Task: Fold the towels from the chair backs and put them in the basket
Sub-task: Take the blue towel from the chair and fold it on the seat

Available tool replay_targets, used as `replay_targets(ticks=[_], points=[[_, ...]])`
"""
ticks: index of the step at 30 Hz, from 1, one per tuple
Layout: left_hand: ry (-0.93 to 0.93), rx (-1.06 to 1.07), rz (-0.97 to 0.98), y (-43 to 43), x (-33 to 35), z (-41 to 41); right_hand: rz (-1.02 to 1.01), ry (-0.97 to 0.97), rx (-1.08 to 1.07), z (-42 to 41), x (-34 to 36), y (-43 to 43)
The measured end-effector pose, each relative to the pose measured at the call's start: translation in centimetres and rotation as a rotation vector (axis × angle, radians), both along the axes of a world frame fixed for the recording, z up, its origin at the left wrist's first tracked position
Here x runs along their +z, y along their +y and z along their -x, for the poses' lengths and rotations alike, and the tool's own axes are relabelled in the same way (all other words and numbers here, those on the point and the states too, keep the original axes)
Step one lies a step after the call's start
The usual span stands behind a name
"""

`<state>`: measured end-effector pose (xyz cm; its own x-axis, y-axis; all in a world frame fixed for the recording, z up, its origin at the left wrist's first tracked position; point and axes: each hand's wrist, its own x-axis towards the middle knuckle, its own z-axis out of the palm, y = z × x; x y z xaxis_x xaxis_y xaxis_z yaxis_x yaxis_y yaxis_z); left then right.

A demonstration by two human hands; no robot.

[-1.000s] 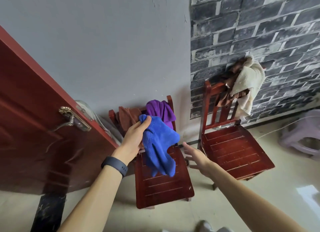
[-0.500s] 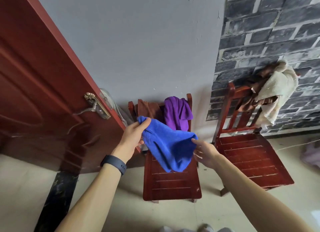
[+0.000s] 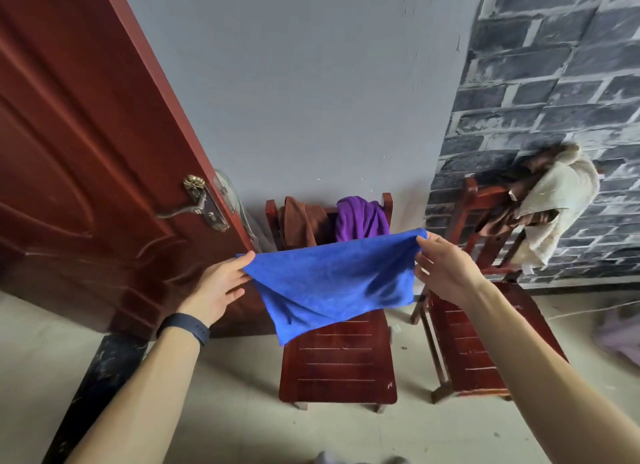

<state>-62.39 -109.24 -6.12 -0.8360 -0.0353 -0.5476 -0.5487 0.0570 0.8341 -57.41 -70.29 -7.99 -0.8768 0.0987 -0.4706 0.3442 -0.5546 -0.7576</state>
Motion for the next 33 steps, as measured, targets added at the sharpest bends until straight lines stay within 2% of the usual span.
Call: replay_targets(ticks=[4,7,12,15,19,23,26,29,31,33], points=[[0.097,-0.133,0.049,-0.3,0.4,0.0,0.125,-0.053,-0.006,0.2,0.3,0.2],[0.150,-0.088,0.021,0.0,0.8,0.5,0.176,-0.144,0.043,0.4,0.1,0.1],[0.137,-0.016,-0.152,-0.3,1.0,1.4,0.023,-0.333,0.276,0.1,-1.1,-1.9],[0.126,-0.011,-0.142,-0.9,0.9,1.7,-0.043,-0.418,0.288,-0.1,-2.1,-3.1],[0.112,0.097,-0.135,-1.7,0.7,2.0,-0.062,-0.596,0.267,-0.6,-3.8,-3.6],[0.122,0.038,-0.124,-2.0,0.6,2.4,-0.164,-0.703,0.424,-2.1,-5.3,-4.5],[0.128,0.039,-0.132,-1.6,0.4,2.5,-0.189,-0.689,0.433,-2.6,-6.0,-5.0],[0.105,0.075,-0.116,-1.5,0.4,2.5,-0.217,-0.535,0.187,-1.9,-6.4,-4.8],[0.106,0.070,-0.026,-1.9,0.0,2.2,-0.270,-0.389,0.010,-1.1,-6.0,-4.1],[0.120,0.049,0.083,-2.4,-0.5,1.7,-0.374,-0.283,-0.078,-0.3,-5.2,-3.1]])
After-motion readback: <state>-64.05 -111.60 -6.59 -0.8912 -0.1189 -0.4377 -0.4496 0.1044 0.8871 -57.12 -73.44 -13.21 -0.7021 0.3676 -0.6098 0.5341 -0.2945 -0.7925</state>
